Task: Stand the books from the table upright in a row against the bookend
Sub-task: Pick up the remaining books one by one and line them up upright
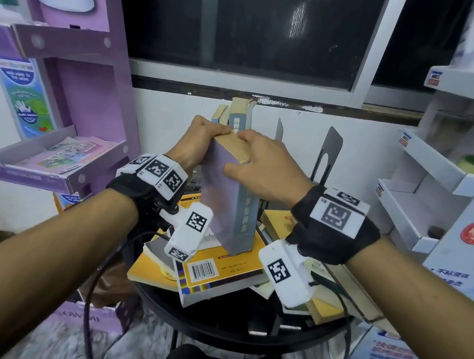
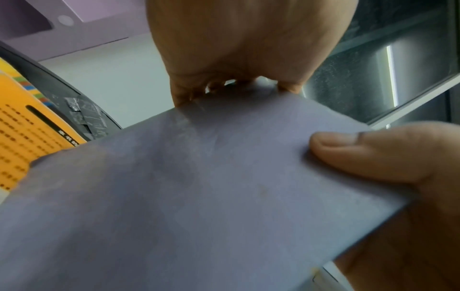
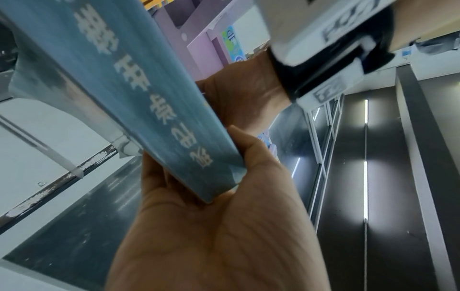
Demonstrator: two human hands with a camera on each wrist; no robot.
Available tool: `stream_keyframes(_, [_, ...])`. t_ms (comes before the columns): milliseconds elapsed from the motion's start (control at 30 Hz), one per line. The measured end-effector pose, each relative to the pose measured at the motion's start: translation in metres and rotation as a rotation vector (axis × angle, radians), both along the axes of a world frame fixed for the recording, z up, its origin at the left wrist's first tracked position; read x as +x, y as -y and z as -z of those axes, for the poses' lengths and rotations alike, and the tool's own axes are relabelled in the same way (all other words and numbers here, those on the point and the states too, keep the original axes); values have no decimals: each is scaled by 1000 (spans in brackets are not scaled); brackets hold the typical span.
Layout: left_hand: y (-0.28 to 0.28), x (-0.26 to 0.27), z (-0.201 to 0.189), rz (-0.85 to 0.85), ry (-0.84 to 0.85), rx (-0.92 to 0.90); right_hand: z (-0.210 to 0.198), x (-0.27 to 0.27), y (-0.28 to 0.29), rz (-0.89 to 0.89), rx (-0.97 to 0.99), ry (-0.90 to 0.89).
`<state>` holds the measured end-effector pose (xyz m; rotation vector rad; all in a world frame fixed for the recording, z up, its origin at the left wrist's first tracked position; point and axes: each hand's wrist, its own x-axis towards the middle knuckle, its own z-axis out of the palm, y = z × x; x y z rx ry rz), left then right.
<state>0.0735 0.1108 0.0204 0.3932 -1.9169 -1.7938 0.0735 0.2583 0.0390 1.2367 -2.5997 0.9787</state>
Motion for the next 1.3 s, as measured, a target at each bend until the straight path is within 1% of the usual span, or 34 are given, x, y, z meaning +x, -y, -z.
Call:
stream_keyframes(167, [-1,-4,6,-33,-12,45,-6,-13,-9,-25,21,36])
stream_keyframes(300, [-6,-6,4,4,-24,34,-4,-25,-18,-17,7,79])
stream_keyframes(333, [-9,-7,3,23,-31,23,-2,-26,-19,-7,11,66])
stream_keyframes(467, [-19,-9,2,33,-57,-11,6,-28,-19,51,88,-78])
stream_keyframes(600, [-16,-12,3,18,-47,9,6,-32,-20,77,149,-97])
stream_keyframes(700, [-14,-11,2,61,-60,58,7,-33,-19,82,145,-108])
stream_keyframes(833, [-13,-13,2,39,-77,61,6,-32,-17,98,140,-127])
stream_keyframes(967, [-11,-18,5,-3,-67,-10,4,-35,-15,85,166,-118])
stream_keyframes(1067, [-7,-20,6,1,-28,-79,4,-35,-14,61,172,-91])
stream_keyframes(1133, [-4,-20,6,8,-7,-96,4,-36,-12,57,168,-86])
stream_keyframes(1300, [1,-17,6,31,-13,-93,4,-33,-9,58,152,-128])
